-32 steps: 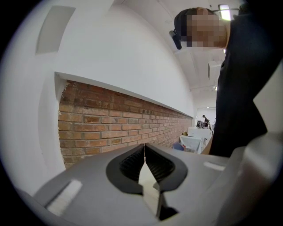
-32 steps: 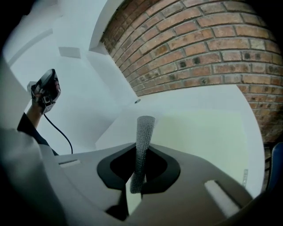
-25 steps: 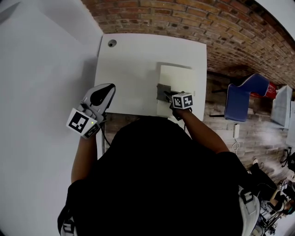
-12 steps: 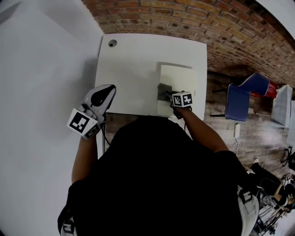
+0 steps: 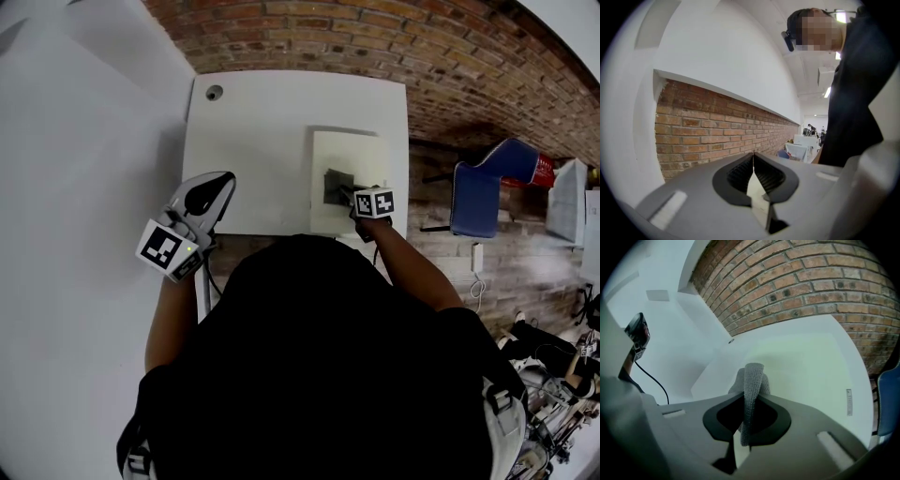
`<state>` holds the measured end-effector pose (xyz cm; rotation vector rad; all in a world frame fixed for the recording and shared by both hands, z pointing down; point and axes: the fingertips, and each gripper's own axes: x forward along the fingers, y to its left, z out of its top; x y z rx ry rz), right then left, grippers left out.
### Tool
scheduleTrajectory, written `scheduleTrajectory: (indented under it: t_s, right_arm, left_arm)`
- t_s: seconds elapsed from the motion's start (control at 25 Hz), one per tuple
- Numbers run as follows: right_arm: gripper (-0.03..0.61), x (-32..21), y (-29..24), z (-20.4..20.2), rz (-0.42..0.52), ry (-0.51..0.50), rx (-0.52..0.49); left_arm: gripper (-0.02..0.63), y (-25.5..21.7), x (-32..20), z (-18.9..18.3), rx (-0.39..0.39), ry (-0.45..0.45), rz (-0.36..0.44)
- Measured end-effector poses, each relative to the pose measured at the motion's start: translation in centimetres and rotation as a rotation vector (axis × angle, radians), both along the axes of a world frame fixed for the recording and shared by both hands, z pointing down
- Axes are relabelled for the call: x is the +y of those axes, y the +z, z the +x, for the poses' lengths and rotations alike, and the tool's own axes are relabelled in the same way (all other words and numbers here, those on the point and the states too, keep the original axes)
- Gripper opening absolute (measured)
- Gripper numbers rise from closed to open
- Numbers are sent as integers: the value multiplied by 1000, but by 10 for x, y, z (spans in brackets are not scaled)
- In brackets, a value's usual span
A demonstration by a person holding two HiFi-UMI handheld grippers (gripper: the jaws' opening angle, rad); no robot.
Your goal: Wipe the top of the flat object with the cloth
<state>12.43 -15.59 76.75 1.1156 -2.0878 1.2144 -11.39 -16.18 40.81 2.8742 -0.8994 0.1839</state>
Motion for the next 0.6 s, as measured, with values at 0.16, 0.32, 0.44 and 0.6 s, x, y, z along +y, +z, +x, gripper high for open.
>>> scheduleTrajectory:
  t_s: [0.16,0.32,0.44,0.6]
  right_arm:
    - [11,4,1,20,1,33,23]
    - [11,7,3,42,4,59,50]
    - [11,12,4,58,-2,85,66]
    - [11,14,6,81,1,118,89]
  left_arm:
    - [3,1,1,7,7,21,2]
    - [3,3,-2,17,13,42,3]
    - [3,3,-2,22,16,56,4]
    - [3,4,-1,29,19,66,9]
